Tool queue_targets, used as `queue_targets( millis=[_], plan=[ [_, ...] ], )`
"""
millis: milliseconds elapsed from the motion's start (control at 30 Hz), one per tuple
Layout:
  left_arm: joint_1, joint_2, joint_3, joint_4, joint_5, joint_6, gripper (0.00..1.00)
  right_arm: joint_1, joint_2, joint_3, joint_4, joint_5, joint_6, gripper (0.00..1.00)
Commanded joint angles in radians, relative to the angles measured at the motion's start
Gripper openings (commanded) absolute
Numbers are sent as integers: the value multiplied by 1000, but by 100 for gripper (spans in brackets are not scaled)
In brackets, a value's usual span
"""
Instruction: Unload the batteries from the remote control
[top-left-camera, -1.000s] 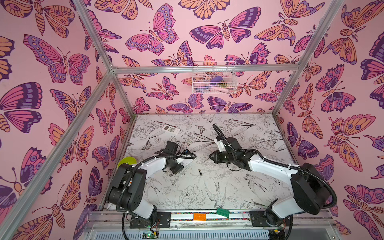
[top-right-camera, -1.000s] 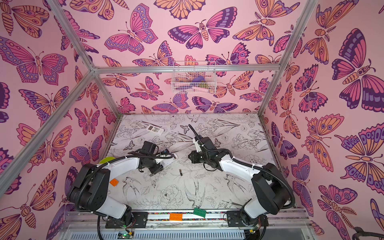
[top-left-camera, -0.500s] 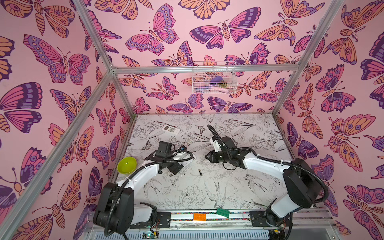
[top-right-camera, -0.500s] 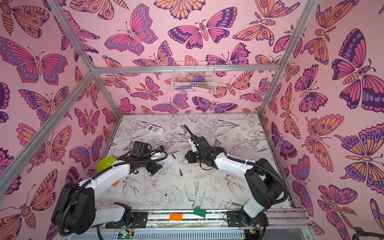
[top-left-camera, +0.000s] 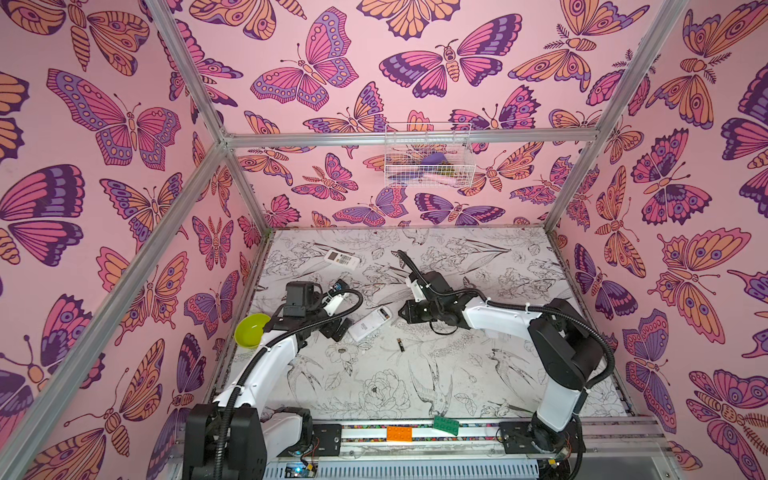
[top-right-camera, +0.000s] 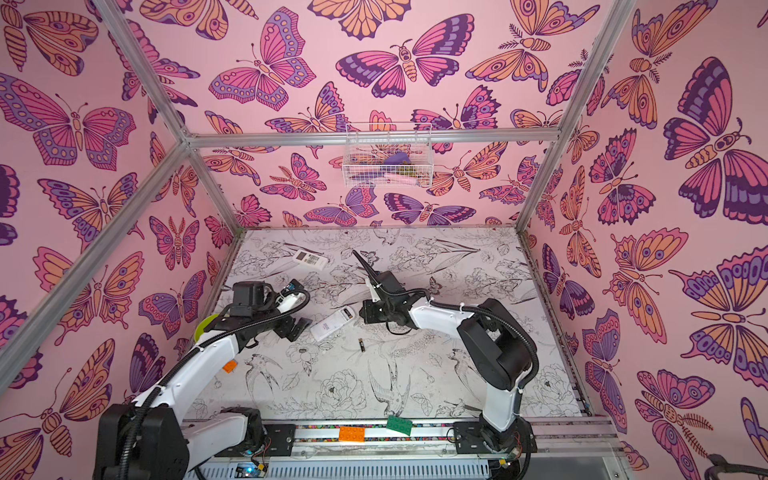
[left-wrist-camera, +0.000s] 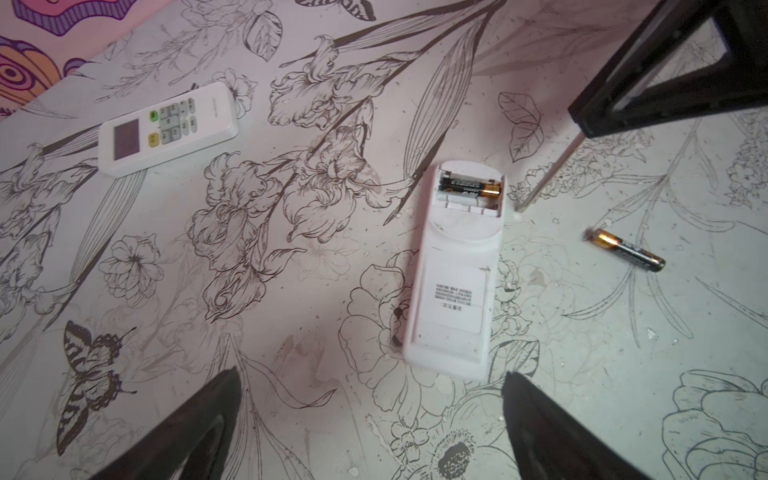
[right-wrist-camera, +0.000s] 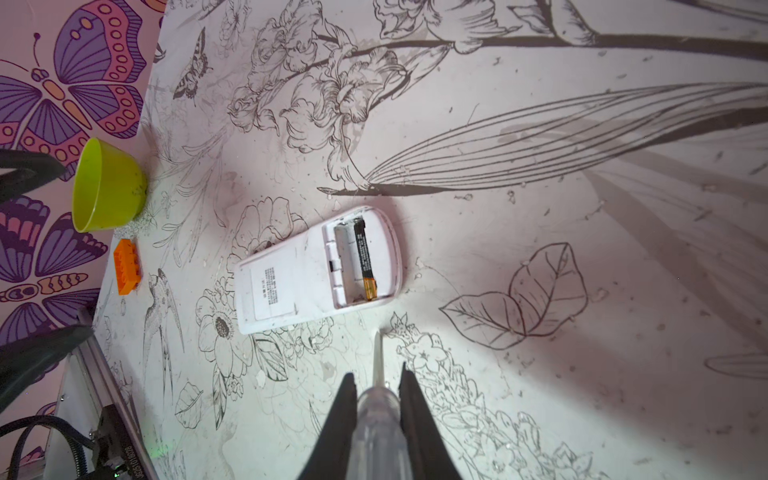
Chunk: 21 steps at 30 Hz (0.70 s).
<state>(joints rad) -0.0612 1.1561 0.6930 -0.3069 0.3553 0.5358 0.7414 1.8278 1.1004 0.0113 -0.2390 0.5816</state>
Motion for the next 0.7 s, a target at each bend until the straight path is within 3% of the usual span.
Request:
queue_targets(
  millis=[0, 367, 667],
  plan=[
    [14, -24, -20, 15, 49, -9, 100, 8, 51, 66, 27, -6, 11, 0],
    [53, -16, -15, 21, 50, -43, 100, 1, 204, 258, -25, -63, -59, 0],
    [63, -37, -22, 5, 70, 5, 100, 2, 301, 366, 4, -125, -82, 0]
  ],
)
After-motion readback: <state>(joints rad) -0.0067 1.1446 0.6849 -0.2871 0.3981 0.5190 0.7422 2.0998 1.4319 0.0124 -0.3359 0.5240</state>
